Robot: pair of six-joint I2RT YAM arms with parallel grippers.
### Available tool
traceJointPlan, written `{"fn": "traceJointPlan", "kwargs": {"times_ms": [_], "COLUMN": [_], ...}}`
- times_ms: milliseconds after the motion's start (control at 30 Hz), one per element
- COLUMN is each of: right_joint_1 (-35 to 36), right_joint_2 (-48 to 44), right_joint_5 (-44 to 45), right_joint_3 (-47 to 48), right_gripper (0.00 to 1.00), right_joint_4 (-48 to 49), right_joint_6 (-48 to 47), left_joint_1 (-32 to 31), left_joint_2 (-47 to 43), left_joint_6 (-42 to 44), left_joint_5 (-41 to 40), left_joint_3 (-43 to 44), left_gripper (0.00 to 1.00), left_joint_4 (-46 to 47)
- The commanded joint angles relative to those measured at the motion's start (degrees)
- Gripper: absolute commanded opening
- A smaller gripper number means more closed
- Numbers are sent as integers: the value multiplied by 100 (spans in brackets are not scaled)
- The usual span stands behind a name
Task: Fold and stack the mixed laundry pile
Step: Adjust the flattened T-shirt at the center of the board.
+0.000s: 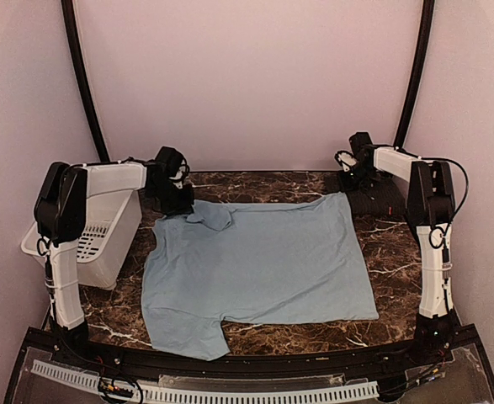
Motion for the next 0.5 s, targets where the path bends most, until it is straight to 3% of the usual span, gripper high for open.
{"fn": "traceJointPlan", "kwargs": {"times_ms": [0, 167, 467], "right_joint_1": [-48, -47, -48], "right_joint_2": [-330, -339, -364], "right_joint_5": [71, 70, 111], "right_joint_3": [-82, -91, -153], "right_gripper": [0, 0, 0], "right_joint_4": [84, 89, 100], "right_joint_6": [-30, -37, -61], "left_joint_1": [279, 626, 932], "left_joint_2": [171, 991, 2292], "left_joint_6": [85, -30, -263], "left_joint_5": [512, 926, 1316], "left_joint_3": [1112, 2298, 3384], "left_gripper": [0, 0, 0], "left_joint_4": [168, -22, 1171]}}
